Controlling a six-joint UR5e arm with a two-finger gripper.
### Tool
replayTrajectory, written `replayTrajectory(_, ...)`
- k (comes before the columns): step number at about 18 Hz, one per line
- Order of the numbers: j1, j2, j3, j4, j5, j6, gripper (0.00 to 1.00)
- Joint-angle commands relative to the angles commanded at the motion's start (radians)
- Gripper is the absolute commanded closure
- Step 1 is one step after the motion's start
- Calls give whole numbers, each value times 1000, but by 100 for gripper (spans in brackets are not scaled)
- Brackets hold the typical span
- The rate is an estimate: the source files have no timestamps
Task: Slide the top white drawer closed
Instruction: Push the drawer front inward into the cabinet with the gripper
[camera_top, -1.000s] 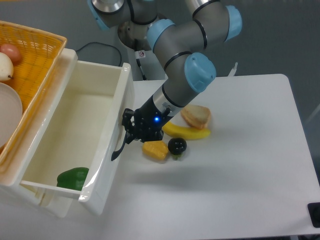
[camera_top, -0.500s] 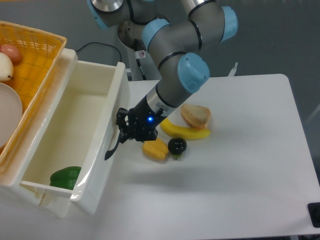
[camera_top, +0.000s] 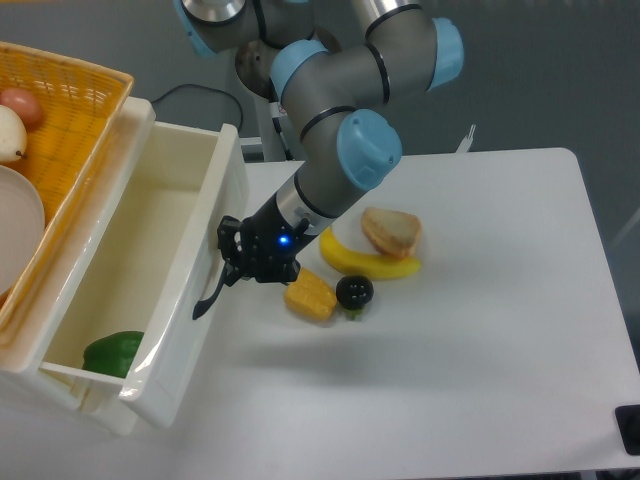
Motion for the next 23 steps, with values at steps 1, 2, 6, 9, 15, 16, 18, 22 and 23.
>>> replayTrajectory(1,-9,0,0,0,0,0,88)
replayTrajectory(2,-12,0,-2,0,2,-2,88)
replayTrajectory(6,-38,0,-12,2,2,-11,88)
replayTrajectory(9,-49,2,-14,3,2,-26,87)
replayTrajectory(15,-77,5,-15,3,2,-43,87)
replayTrajectory(16,-77,6,-17,3,2,-44,87)
replayTrajectory(18,-78,9,-18,5,2,-45,87)
replayTrajectory(22,-92,11,-21,3,0,-48,87)
replayTrajectory(23,-92,11,-21,3,0,-48,87)
